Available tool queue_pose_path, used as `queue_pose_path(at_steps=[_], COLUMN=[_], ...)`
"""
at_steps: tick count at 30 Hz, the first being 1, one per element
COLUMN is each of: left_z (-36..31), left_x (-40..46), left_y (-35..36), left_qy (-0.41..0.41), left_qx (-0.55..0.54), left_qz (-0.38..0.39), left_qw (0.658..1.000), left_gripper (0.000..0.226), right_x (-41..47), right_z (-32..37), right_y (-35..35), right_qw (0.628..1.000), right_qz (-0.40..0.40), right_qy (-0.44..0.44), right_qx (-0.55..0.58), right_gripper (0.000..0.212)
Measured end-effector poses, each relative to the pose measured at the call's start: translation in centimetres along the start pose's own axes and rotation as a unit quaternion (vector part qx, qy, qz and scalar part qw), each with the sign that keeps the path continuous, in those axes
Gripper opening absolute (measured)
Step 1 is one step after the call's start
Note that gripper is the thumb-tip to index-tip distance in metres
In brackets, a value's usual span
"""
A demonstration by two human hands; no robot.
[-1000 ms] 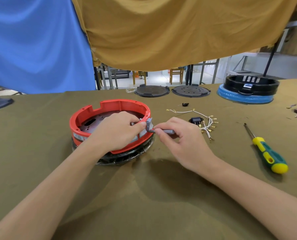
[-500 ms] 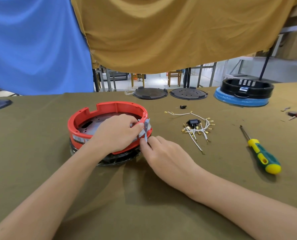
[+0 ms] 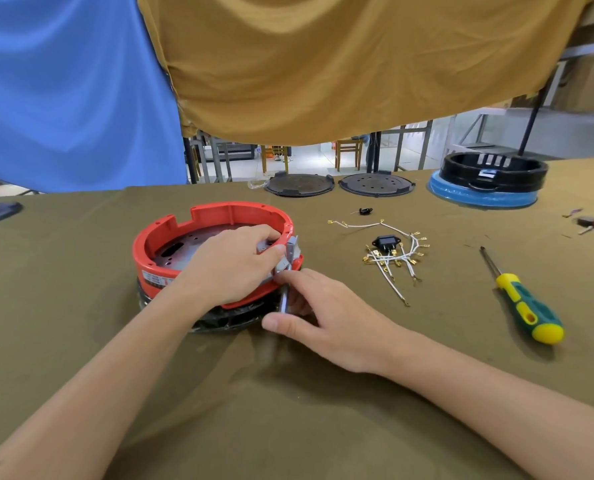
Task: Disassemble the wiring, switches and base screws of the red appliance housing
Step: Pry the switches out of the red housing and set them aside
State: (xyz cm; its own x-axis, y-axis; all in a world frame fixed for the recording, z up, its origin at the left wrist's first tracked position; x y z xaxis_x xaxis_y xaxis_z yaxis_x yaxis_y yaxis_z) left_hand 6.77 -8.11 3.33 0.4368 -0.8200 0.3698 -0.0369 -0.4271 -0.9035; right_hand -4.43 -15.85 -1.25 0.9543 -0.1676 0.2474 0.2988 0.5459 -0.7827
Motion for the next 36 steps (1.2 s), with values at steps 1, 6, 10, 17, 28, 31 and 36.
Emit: queue_pose_path(at_steps=[1, 6, 10, 17, 28, 31, 36], left_z=[0.0, 0.0, 0.0, 0.1, 0.0, 0.0, 0.0], left_x=[0.0, 0.1, 0.2, 0.2, 0.1, 0.1, 0.1], left_y=[0.0, 0.0, 0.0, -0.1, -0.1, -0.2, -0.1], left_qy=[-0.002, 0.000, 0.006, 0.013, 0.018, 0.020, 0.016], left_qx=[-0.002, -0.005, -0.011, -0.014, -0.017, -0.018, -0.017], left_qz=[-0.001, -0.008, -0.016, -0.017, -0.018, -0.019, -0.019], left_qw=[1.000, 1.000, 1.000, 1.000, 1.000, 0.999, 1.000], left_gripper=[0.035, 0.033, 0.031, 0.031, 0.029, 0.028, 0.027], right_x=[0.0, 0.2, 0.3, -0.4, 0.2, 0.4, 0.6], right_z=[0.0, 0.2, 0.0, 0.2, 0.1, -0.5, -0.9], right_y=[0.0, -0.2, -0.3, 0.2, -0.1, -0.1, 0.6], right_qw=[1.000, 0.999, 0.998, 1.000, 0.993, 0.986, 0.992], right_qz=[0.000, -0.022, -0.025, -0.019, -0.029, -0.019, 0.009], right_qy=[0.001, 0.002, 0.022, -0.011, 0.016, 0.029, 0.041], right_qx=[-0.005, 0.034, 0.051, 0.000, 0.112, 0.161, 0.120], right_gripper=[0.060, 0.051, 0.048, 0.064, 0.037, 0.031, 0.028])
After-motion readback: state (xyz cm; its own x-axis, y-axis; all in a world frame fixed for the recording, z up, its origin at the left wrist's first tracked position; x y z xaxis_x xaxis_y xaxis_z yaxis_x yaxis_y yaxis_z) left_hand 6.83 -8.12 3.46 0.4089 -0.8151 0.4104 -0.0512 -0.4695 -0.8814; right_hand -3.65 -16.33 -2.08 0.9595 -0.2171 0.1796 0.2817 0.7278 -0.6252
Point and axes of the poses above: each hand's wrist, its own x-axis towards the middle knuckle, its own y-axis out of the palm, z = x × y, the point moved 6 cm from there along x, towards the middle knuckle, and after that the axes turned 13 degrees about y, right-handed, at the moved point
